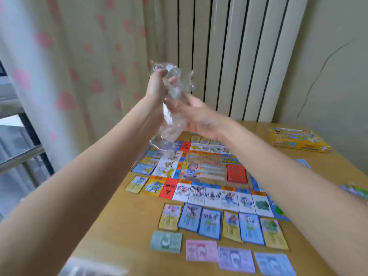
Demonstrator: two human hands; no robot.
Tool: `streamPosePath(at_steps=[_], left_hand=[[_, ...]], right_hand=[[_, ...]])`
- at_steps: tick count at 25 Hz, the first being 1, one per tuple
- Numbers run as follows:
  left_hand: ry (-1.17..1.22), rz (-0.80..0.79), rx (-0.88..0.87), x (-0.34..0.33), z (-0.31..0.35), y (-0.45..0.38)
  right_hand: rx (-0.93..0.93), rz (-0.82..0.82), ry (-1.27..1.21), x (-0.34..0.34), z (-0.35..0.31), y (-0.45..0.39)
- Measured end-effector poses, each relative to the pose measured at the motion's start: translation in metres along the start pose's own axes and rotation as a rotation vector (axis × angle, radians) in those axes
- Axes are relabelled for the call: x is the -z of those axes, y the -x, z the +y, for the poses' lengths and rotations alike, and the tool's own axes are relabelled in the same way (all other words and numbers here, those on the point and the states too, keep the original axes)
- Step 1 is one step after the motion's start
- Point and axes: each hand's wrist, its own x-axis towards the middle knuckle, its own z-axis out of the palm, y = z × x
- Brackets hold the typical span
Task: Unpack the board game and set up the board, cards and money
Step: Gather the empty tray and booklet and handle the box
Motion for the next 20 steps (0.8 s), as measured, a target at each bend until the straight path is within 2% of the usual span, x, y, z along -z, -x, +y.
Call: streamPosePath(at_steps=[2,3,4,5,6,7,9,10,11,12,16,18,20], left_hand=[[0.137,-0.101,0.095,0.0,-0.01,0.032],[0.061,-0.144,0.071,0.0,-0.017,0.044],[-0.109,-0.127,-0.023,0.003,-0.021,0.048],[-0.304,-0.096,-0.101,0.006,-0.027,0.053],[-0.421,-0.033,-0.142,0.01,-0.033,0.058],[-0.487,-0.038,-0.147,0.016,-0.04,0.065],[-0.354,-0.253,0.071,0.028,-0.054,0.086],[-0.266,-0.344,0.142,0.035,-0.059,0.097],[-0.188,-0.373,0.162,0.044,-0.059,0.105],[-0.127,-0.322,0.141,0.059,-0.058,0.107],[-0.195,0.102,0.052,0.138,-0.042,0.136],[-0.374,0.309,0.002,0.184,-0.044,0.167],[-0.765,0.48,-0.001,0.23,-0.06,0.195]], right_hand=[[0.022,0.119,-0.07,-0.001,0.005,0.019],[0.028,0.218,-0.081,0.0,0.009,0.024],[0.029,0.329,-0.115,0.002,0.011,0.027],[0.026,0.448,-0.184,0.006,0.014,0.033],[0.016,0.553,-0.298,0.01,0.015,0.036],[0.008,0.625,-0.412,0.009,0.016,0.041],[-0.038,0.692,-0.449,-0.01,0.025,0.049],[-0.054,0.689,-0.355,-0.026,0.032,0.051],[-0.041,0.657,-0.224,-0.045,0.04,0.053],[-0.008,0.601,-0.067,-0.067,0.049,0.05],[0.075,0.179,0.566,-0.154,0.072,0.035],[0.126,-0.045,0.845,-0.207,0.084,0.035],[0.193,-0.186,0.926,-0.254,0.109,0.041]])
